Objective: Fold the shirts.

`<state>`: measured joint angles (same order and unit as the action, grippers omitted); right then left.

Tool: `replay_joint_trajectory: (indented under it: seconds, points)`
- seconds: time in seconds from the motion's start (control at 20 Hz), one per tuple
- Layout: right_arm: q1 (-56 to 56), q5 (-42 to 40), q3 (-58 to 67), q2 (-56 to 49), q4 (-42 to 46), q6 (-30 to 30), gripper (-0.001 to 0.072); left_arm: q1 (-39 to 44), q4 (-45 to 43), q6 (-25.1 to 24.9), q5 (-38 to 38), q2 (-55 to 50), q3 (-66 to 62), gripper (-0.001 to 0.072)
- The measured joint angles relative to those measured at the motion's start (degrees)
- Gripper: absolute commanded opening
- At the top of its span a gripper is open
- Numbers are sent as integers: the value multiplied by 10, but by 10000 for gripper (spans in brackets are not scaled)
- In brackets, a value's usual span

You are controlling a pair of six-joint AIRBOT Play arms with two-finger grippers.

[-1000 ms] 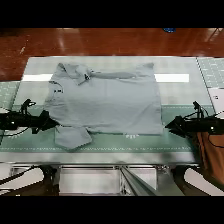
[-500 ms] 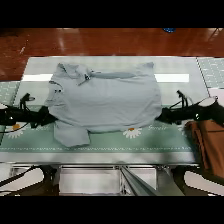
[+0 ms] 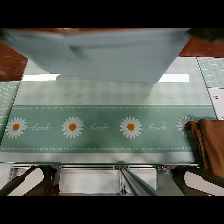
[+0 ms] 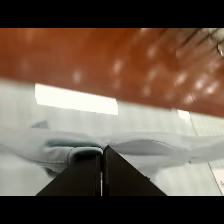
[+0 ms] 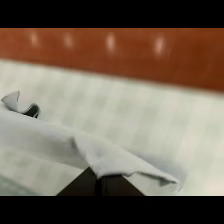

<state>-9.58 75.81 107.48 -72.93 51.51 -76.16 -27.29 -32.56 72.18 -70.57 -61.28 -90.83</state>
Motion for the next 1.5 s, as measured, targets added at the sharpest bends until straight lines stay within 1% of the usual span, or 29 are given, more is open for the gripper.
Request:
replay_joint_trajectory:
  seconds: [0.1,0.2,0.35,0.45,0.6,0.7,0.85,0.95,1.1,1.3,1.5]
  points:
    - [0,2,56,45,36,-13,21,-5,-19,24,-15,28,-90,14]
    - [0,11,85,97,70,-25,21,-7,-64,53,-30,69,-144,14]
    - [0,35,104,174,106,-40,21,0,-166,104,-48,140,-181,14]
    - [0,61,107,224,119,-45,21,23,-231,127,-64,183,-192,14]
    - [0,89,75,291,147,-56,21,69,-319,150,-100,235,-200,14]
    - [0,106,32,327,172,-66,21,85,-379,164,-129,251,-198,14]
    - [1,119,-50,356,191,-75,21,96,-421,178,-154,261,-167,14]
    - [1,114,-110,358,191,-78,21,99,-436,190,-169,252,-117,14]
    - [1,83,-194,326,167,-67,21,102,-421,197,-156,216,-16,14]
    - [1,16,-259,216,131,-36,21,106,-356,174,-70,115,97,14]
    - [1,-63,-276,72,98,-10,21,137,-322,166,51,-27,124,14]
